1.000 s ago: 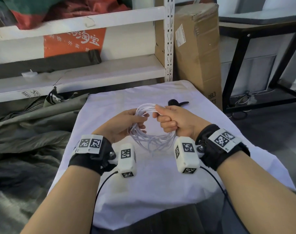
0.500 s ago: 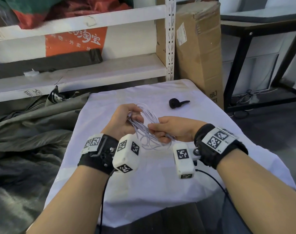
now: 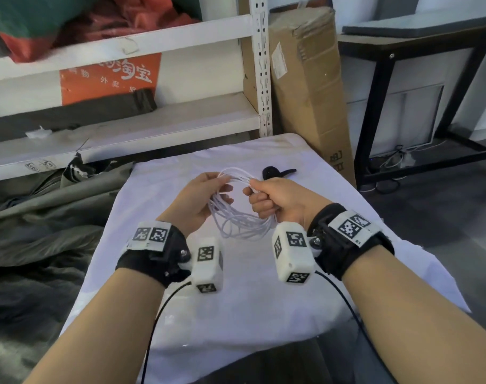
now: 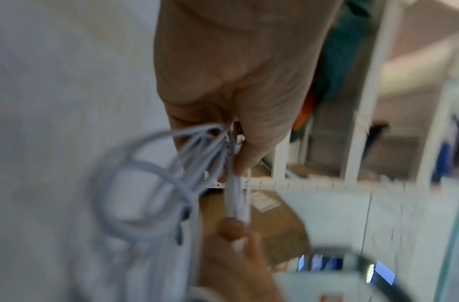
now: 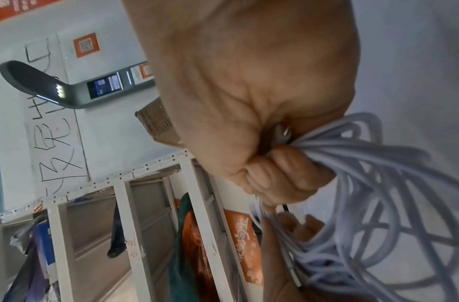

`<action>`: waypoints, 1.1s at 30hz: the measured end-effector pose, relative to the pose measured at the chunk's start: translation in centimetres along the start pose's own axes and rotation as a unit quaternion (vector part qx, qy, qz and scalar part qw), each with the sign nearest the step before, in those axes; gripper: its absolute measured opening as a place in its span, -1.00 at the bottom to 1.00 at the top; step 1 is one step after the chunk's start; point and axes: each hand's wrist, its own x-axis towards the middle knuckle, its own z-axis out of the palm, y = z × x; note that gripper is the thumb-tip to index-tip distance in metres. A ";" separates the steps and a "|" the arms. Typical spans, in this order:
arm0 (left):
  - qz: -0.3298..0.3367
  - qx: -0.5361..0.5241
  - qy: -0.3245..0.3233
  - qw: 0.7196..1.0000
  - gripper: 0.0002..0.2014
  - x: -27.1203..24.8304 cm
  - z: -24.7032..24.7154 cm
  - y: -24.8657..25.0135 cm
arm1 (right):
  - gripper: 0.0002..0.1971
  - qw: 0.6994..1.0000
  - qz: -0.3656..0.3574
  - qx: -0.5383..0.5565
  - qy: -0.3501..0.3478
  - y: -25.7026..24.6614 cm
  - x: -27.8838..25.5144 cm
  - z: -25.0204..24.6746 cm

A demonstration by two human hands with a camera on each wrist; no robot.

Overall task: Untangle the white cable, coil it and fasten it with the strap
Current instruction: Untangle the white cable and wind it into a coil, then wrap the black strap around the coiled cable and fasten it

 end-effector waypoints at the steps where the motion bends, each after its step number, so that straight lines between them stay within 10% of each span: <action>1: 0.029 0.084 0.022 0.996 -0.80 0.5 0.5 -0.1 | -0.67 0.999 -0.010 0.020 0.023 -0.4 0.1 -0.6; 5: 0.118 0.325 0.036 0.938 -0.63 3.0 2.8 0.6 | -0.63 0.970 -0.131 0.105 0.174 -2.4 0.0 -3.6; 11: 0.192 0.623 -0.125 0.748 -0.58 7.4 6.6 0.2 | -0.63 0.910 -0.195 0.160 0.329 -4.2 0.3 -7.6; 18: 0.110 0.710 -0.198 0.667 -0.39 9.2 9.5 -0.4 | -0.64 0.906 -0.198 0.147 0.343 -4.0 0.2 -8.9; 25: 0.107 0.692 -0.093 0.708 -0.68 8.7 7.1 -0.1 | -0.65 0.900 -0.221 0.129 0.354 -4.1 -0.3 -8.9; 31: 0.066 0.344 -0.050 0.935 -0.96 5.1 1.9 0.9 | -0.68 0.928 -0.197 0.080 0.306 -3.4 -0.4 -7.1; 33: 0.064 0.222 -0.060 0.971 -0.91 3.0 0.6 1.2 | -0.68 0.938 -0.186 0.058 0.286 -3.1 -0.1 -6.1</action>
